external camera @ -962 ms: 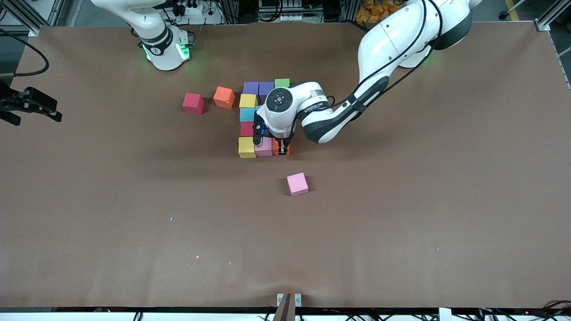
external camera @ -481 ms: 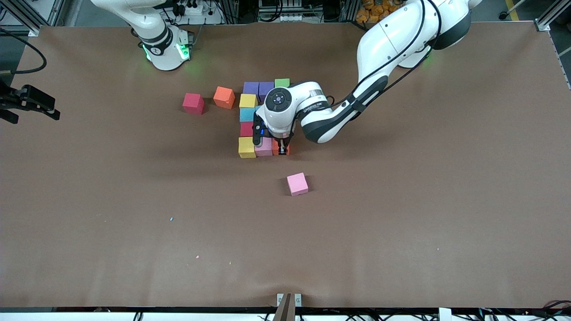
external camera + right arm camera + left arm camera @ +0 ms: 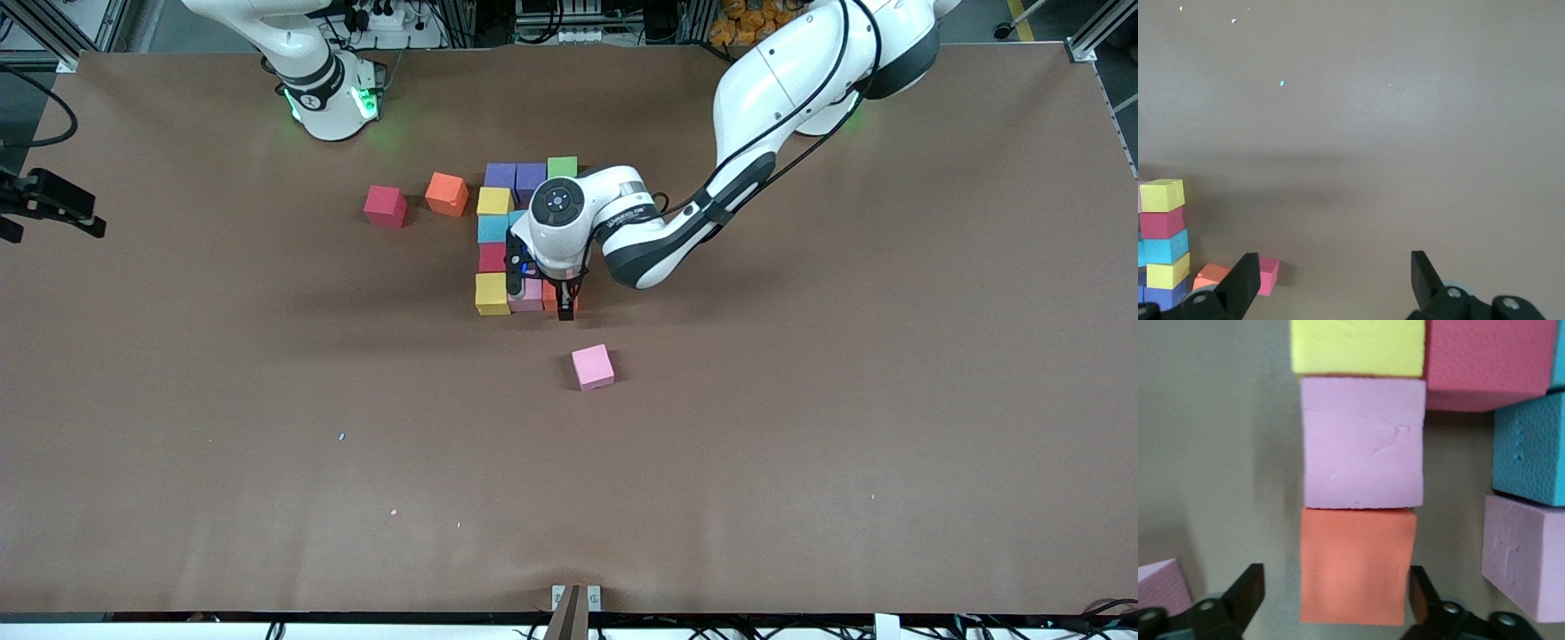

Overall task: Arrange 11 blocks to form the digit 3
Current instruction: 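Release the orange cube and raise the left gripper away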

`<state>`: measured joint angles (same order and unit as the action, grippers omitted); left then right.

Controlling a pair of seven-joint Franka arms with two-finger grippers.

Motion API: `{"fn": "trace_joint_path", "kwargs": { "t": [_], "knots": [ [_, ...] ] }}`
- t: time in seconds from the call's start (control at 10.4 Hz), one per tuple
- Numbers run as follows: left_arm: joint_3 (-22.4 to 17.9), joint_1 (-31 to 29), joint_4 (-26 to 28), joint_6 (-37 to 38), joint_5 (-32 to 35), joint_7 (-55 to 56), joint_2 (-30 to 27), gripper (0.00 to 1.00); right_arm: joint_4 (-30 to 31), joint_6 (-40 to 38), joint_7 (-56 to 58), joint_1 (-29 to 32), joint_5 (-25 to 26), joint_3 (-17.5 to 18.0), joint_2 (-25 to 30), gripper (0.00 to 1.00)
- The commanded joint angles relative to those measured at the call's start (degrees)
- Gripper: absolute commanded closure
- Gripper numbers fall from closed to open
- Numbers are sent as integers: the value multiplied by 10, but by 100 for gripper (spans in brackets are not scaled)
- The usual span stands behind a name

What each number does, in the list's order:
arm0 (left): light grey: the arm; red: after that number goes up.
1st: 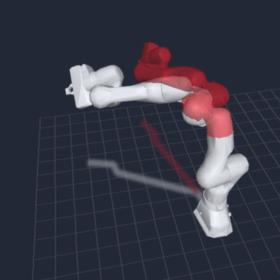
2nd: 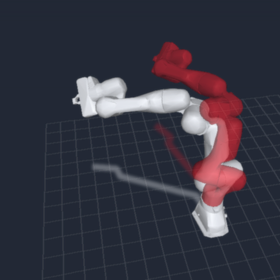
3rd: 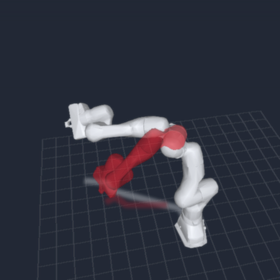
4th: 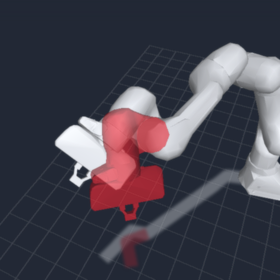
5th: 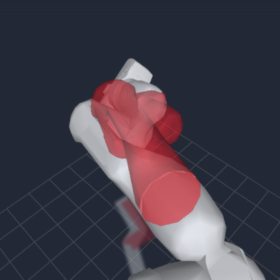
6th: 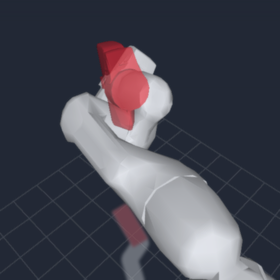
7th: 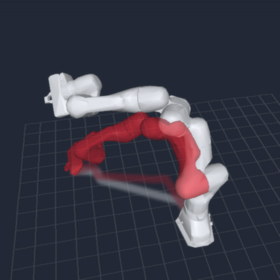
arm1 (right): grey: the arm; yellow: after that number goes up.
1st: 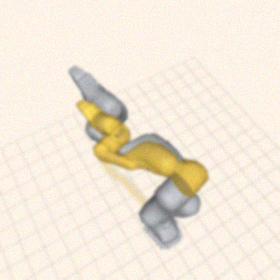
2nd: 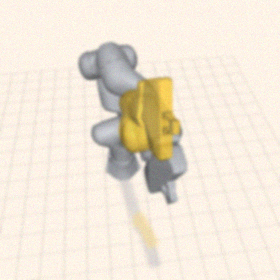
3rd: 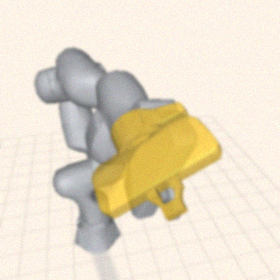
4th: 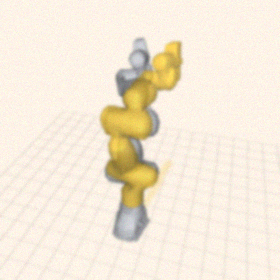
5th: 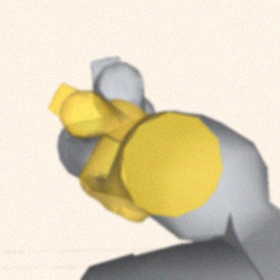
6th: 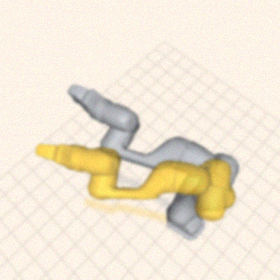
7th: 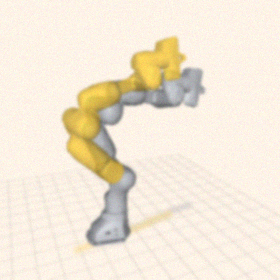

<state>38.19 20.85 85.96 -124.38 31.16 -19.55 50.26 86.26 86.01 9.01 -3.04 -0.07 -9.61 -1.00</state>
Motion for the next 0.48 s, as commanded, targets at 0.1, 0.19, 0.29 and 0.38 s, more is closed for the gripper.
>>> {"fn": "trace_joint_path", "kwargs": {
  "t": [0.1,0.19,0.29,0.38],
  "knots": [
    [5,-21,8,89,-66,29,-89,0,-16,-22,7,8,4,9,-6,0],
    [5,-32,9,133,-73,34,-123,0,-16,-25,8,8,3,9,-5,0],
    [5,-52,9,177,-86,33,-153,0,-16,-25,7,6,3,11,-4,0],
    [5,-83,8,207,-114,32,-181,0,-16,-22,4,5,3,11,-4,0]
  ]
}}
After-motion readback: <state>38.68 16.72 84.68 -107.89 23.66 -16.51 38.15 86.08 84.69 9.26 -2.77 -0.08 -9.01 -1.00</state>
